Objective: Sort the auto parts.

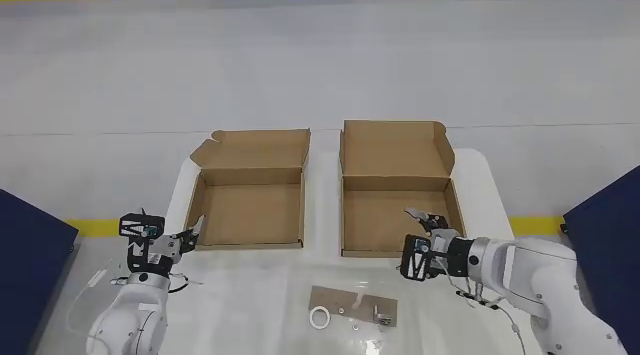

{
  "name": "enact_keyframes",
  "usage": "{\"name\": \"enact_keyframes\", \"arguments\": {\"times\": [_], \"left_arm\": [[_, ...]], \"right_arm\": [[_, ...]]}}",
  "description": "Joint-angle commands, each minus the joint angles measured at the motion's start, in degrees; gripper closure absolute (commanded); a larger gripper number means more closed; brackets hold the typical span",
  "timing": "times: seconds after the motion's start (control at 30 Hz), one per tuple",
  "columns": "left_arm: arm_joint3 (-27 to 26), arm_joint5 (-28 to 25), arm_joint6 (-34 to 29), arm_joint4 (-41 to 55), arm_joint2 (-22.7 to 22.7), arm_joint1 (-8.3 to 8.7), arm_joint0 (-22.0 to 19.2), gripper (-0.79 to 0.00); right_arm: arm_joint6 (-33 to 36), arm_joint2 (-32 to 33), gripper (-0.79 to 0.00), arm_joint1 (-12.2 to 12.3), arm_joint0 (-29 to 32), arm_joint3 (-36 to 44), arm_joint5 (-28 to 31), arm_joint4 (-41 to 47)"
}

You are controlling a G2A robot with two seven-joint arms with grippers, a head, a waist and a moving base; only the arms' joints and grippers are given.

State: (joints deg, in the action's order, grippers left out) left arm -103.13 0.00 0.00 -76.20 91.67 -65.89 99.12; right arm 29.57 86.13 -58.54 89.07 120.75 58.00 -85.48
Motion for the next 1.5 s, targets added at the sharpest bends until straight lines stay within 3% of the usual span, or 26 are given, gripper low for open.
{"name": "enact_keyframes", "arguments": {"times": [0.0, 0.4, 0.6, 0.7, 1.0, 1.1, 1.27, 1.47], "left_arm": [[0.0, 0.0, 0.0, 0.0, 0.0, 0.0, 0.0, -0.785], [0.0, 0.0, 0.0, 0.0, 0.0, 0.0, 0.0, -0.785], [0.0, 0.0, 0.0, 0.0, 0.0, 0.0, 0.0, -0.785], [0.0, 0.0, 0.0, 0.0, 0.0, 0.0, 0.0, -0.785], [0.0, 0.0, 0.0, 0.0, 0.0, 0.0, 0.0, -0.785], [0.0, 0.0, 0.0, 0.0, 0.0, 0.0, 0.0, -0.785], [0.0, 0.0, 0.0, 0.0, 0.0, 0.0, 0.0, -0.785], [0.0, 0.0, 0.0, 0.0, 0.0, 0.0, 0.0, -0.785]], "right_arm": [[5.3, -2.6, -0.785, 1.2, -1.7, 0.5, 0.0, 4.2], [5.6, -4.8, -0.785, 1.6, -1.9, 2.6, 0.0, 3.1], [17.0, -8.5, -0.785, 3.1, -4.3, 2.6, -0.2, 8.9], [19.4, -11.2, -0.785, 4.3, -5.9, 2.2, -2.7, 10.9], [19.4, -11.2, -0.785, 4.3, -5.9, 2.2, -2.7, 10.9], [19.2, -12.9, -0.785, 4.6, -6.0, 4.1, -2.5, 6.3], [18.8, -17.1, -0.785, 5.8, -7.7, 1.7, -2.1, 6.3], [23.6, -22.7, -0.785, 8.9, -12.7, 0.0, -6.8, 15.1]]}}
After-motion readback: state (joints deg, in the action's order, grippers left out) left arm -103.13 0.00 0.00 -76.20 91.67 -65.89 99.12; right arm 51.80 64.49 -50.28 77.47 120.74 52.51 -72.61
